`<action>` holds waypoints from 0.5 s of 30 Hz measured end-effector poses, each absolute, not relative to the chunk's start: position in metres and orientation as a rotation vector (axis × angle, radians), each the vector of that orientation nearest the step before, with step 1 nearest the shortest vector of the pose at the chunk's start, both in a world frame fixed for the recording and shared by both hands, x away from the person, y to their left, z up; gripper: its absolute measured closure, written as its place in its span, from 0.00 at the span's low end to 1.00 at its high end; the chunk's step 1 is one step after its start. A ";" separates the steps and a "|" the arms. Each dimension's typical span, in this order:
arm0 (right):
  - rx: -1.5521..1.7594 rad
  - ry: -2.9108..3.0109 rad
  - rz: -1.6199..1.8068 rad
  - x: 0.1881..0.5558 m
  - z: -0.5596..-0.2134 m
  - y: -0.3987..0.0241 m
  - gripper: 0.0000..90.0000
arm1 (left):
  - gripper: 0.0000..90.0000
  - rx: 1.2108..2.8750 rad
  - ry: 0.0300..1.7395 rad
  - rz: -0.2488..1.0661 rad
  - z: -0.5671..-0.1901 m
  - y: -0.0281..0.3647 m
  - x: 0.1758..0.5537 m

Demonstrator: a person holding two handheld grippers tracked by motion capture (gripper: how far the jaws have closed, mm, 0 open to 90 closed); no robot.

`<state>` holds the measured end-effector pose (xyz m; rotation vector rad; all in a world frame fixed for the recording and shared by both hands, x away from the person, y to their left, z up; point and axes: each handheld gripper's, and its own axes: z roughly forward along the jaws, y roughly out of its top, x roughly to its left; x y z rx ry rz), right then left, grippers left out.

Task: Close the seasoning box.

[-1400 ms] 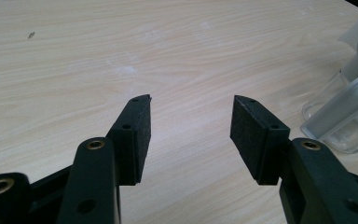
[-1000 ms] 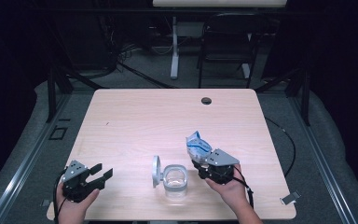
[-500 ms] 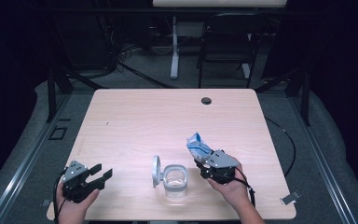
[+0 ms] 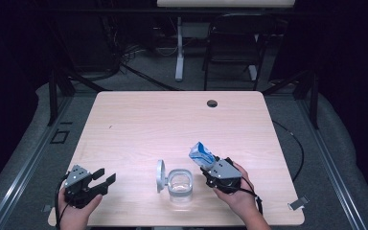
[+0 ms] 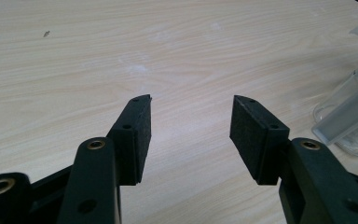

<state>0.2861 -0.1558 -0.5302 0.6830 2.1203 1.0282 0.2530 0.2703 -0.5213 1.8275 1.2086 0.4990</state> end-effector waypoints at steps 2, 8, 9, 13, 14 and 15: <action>0.678 2.118 1.028 0.286 -0.530 -0.155 0.50 | 0.54 1.827 1.208 0.499 -0.521 0.270 0.253; 0.651 2.104 0.972 0.282 -0.531 -0.153 0.50 | 0.54 1.826 1.211 0.499 -0.521 0.271 0.253; 0.651 2.104 0.972 0.282 -0.531 -0.153 0.50 | 0.54 1.827 1.212 0.498 -0.521 0.271 0.253; 0.630 2.110 0.943 0.281 -0.531 -0.153 0.50 | 0.54 1.824 1.210 0.498 -0.521 0.272 0.253; 0.629 2.110 0.942 0.281 -0.531 -0.152 0.50 | 0.54 1.825 1.211 0.497 -0.521 0.272 0.253; 0.611 2.112 0.921 0.280 -0.531 -0.152 0.50 | 0.54 1.825 1.211 0.497 -0.521 0.272 0.253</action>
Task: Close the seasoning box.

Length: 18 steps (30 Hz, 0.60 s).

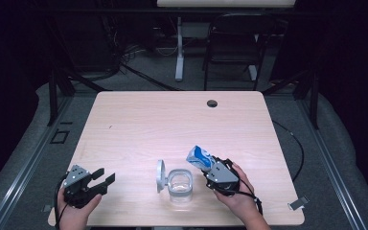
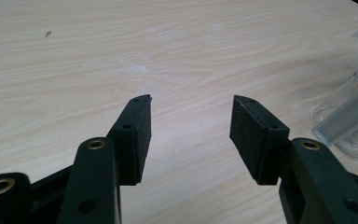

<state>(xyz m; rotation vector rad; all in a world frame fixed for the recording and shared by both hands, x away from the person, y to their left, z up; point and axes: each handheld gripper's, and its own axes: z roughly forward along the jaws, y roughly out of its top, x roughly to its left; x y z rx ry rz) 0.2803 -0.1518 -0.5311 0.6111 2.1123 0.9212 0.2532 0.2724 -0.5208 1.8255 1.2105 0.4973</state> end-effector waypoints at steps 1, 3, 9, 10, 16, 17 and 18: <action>0.611 2.112 0.921 0.280 -0.531 -0.152 0.50 | 0.54 1.825 1.211 0.497 -0.521 0.272 0.253; 0.602 2.117 0.909 0.279 -0.531 -0.151 0.50 | 0.54 1.822 1.212 0.496 -0.520 0.273 0.253; 0.560 2.129 0.872 0.278 -0.527 -0.149 0.50 | 0.54 1.810 1.217 0.500 -0.520 0.275 0.253; 0.551 2.129 0.865 0.278 -0.526 -0.149 0.50 | 0.54 1.807 1.219 0.500 -0.520 0.275 0.253; 0.465 2.137 0.758 0.274 -0.523 -0.148 0.51 | 0.54 1.803 1.222 0.499 -0.519 0.277 0.253; 0.453 2.141 0.739 0.273 -0.523 -0.148 0.51 | 0.54 1.802 1.222 0.500 -0.519 0.277 0.253; 0.446 2.145 0.730 0.273 -0.523 -0.148 0.51 | 0.54 1.801 1.223 0.499 -0.519 0.277 0.253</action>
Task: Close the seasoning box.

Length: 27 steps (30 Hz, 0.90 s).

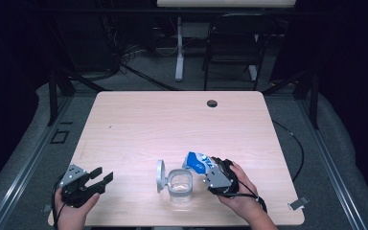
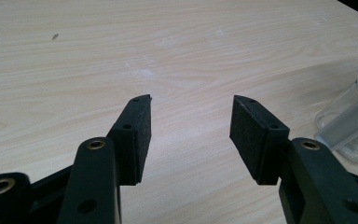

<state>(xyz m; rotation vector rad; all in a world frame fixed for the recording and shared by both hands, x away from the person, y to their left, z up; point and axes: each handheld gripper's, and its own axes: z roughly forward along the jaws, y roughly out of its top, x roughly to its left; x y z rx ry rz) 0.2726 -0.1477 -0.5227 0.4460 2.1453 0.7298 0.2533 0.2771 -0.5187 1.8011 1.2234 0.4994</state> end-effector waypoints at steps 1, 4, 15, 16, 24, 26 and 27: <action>0.443 2.148 0.723 0.272 -0.523 -0.148 0.51 | 0.54 1.801 1.223 0.499 -0.519 0.277 0.253; 0.439 2.156 0.723 0.272 -0.523 -0.147 0.51 | 0.54 1.798 1.222 0.502 -0.518 0.277 0.253; 0.387 2.192 0.652 0.269 -0.523 -0.145 0.51 | 0.54 1.792 1.227 0.500 -0.518 0.279 0.253; 0.383 2.188 0.658 0.269 -0.524 -0.145 0.51 | 0.54 1.796 1.228 0.499 -0.518 0.280 0.253; 0.356 2.191 0.605 0.267 -0.524 -0.145 0.51 | 0.54 1.792 1.227 0.500 -0.518 0.280 0.253; 0.353 2.189 0.607 0.267 -0.525 -0.145 0.51 | 0.54 1.789 1.227 0.499 -0.518 0.280 0.253; 0.349 2.193 0.601 0.267 -0.524 -0.145 0.51 | 0.54 1.788 1.227 0.501 -0.517 0.280 0.253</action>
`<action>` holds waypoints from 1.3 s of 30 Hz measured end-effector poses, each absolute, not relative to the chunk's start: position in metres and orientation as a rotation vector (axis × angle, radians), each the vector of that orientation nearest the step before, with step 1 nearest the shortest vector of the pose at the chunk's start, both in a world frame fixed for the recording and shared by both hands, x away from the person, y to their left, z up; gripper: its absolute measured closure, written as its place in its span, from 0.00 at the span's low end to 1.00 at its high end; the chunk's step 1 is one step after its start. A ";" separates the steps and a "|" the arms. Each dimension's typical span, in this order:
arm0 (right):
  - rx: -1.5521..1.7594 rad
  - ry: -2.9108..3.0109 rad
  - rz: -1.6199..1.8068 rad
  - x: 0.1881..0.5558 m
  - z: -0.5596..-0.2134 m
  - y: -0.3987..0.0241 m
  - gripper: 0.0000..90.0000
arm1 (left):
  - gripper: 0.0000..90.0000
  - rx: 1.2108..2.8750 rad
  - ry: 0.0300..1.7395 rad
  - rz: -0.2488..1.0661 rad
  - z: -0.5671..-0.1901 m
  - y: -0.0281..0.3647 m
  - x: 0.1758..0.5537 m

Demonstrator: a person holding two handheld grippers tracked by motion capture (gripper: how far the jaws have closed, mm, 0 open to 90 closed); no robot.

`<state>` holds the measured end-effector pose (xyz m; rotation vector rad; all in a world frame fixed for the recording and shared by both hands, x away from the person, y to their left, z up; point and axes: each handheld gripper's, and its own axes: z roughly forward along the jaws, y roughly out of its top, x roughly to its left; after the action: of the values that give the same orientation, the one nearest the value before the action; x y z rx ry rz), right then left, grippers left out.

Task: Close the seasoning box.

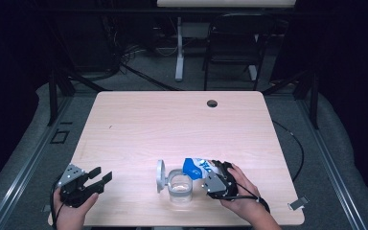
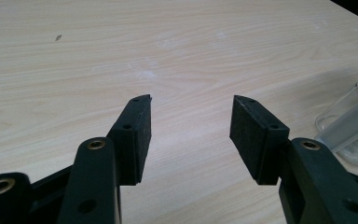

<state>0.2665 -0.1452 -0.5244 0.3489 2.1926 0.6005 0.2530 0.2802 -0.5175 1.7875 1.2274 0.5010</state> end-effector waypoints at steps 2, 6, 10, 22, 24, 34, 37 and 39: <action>0.342 2.193 0.587 0.266 -0.524 -0.145 0.51 | 0.54 1.787 1.228 0.501 -0.517 0.280 0.253; 0.342 2.187 0.593 0.266 -0.527 -0.145 0.51 | 0.54 1.788 1.227 0.502 -0.517 0.280 0.253; 0.328 2.194 0.574 0.265 -0.529 -0.146 0.51 | 0.54 1.788 1.227 0.502 -0.517 0.280 0.253; 0.281 2.176 0.548 0.263 -0.534 -0.144 0.51 | 0.54 1.784 1.229 0.501 -0.517 0.281 0.253; 0.269 2.169 0.533 0.262 -0.533 -0.144 0.51 | 0.54 1.784 1.229 0.502 -0.517 0.281 0.253; 0.218 2.152 0.463 0.261 -0.530 -0.143 0.51 | 0.54 1.783 1.231 0.506 -0.517 0.282 0.253; 0.215 2.147 0.477 0.261 -0.531 -0.143 0.51 | 0.54 1.781 1.234 0.506 -0.517 0.282 0.253; 0.203 2.147 0.458 0.261 -0.531 -0.143 0.51 | 0.54 1.781 1.233 0.506 -0.517 0.282 0.253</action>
<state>0.2605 -0.1434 -0.5306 0.2028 2.1467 0.4576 0.2530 0.2819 -0.5173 1.7812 1.2327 0.5056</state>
